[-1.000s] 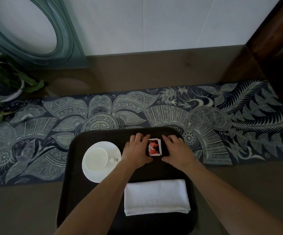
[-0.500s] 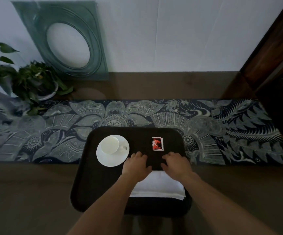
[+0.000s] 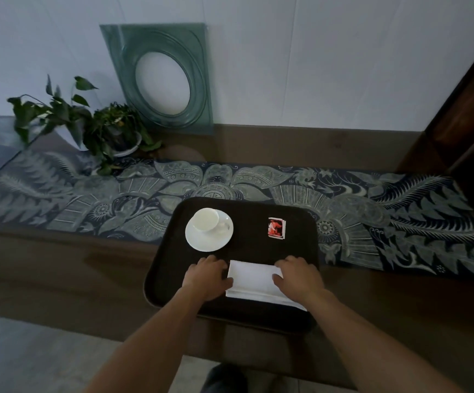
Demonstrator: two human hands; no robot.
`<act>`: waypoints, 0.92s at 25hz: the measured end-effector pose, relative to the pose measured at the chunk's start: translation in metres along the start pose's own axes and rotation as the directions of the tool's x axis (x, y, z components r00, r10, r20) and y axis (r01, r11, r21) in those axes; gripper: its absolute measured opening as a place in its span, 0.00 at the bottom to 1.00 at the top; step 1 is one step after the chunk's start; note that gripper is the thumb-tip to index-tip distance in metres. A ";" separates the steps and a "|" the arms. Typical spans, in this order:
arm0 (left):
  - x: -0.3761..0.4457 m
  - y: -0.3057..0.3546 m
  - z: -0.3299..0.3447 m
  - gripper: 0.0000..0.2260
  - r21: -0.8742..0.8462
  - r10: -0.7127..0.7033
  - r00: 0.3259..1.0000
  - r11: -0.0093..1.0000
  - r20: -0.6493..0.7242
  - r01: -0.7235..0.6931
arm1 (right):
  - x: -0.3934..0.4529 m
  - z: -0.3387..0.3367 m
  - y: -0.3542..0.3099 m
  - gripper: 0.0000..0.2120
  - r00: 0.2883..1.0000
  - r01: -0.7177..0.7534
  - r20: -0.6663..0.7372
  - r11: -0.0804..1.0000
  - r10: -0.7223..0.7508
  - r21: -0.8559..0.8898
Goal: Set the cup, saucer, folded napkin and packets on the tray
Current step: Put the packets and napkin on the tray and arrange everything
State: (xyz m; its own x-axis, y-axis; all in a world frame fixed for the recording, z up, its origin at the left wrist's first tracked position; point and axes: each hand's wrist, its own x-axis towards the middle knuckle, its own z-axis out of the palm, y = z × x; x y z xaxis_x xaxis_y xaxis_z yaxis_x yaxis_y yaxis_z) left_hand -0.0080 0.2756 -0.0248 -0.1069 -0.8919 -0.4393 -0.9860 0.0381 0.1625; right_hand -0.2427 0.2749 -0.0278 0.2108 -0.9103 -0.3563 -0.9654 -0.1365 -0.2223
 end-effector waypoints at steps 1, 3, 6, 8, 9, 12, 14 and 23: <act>-0.003 -0.007 -0.002 0.22 0.000 -0.013 1.000 1.000 0.003 0.013 | -0.001 0.001 -0.004 0.19 1.000 0.005 -0.002 1.000 -0.005 -0.005; -0.006 -0.022 -0.007 0.22 0.009 -0.034 0.999 0.999 0.013 0.034 | 0.002 0.001 -0.012 0.19 1.000 0.013 -0.005 1.000 -0.013 -0.017; -0.006 -0.051 -0.014 0.22 0.039 -0.056 0.998 0.998 0.037 0.055 | 0.013 0.000 -0.030 0.19 1.000 0.010 -0.005 1.000 -0.010 -0.024; -0.001 -0.071 -0.019 0.22 0.051 -0.056 0.998 0.997 0.036 0.054 | 0.025 -0.003 -0.045 0.19 1.000 -0.010 -0.001 1.000 0.010 -0.017; 0.002 -0.081 -0.023 0.22 0.055 -0.052 0.998 0.997 0.033 0.050 | 0.030 -0.003 -0.053 0.20 1.000 -0.017 0.005 1.000 0.017 -0.015; 0.016 -0.115 -0.033 0.24 0.057 -0.021 0.999 0.998 0.028 0.020 | 0.050 -0.002 -0.079 0.20 0.999 -0.043 0.025 0.999 0.043 -0.003; 0.028 -0.136 -0.039 0.24 0.051 0.005 1.000 0.999 0.030 -0.007 | 0.061 0.003 -0.092 0.20 0.996 -0.081 0.038 0.997 0.081 0.012; 0.101 -0.184 -0.059 0.27 -0.098 0.170 0.985 0.981 -0.009 -0.170 | 0.104 0.015 -0.119 0.31 0.949 -0.313 0.061 0.913 0.308 0.263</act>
State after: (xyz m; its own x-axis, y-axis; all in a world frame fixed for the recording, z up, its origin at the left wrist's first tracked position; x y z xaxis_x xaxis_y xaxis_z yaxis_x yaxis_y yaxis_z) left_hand 0.1706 0.1518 -0.0474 -0.2715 -0.8764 -0.3979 -0.9361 0.1445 0.3206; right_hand -0.1036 0.2025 -0.0516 -0.0881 -0.8823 -0.4624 -0.9066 0.2633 -0.3297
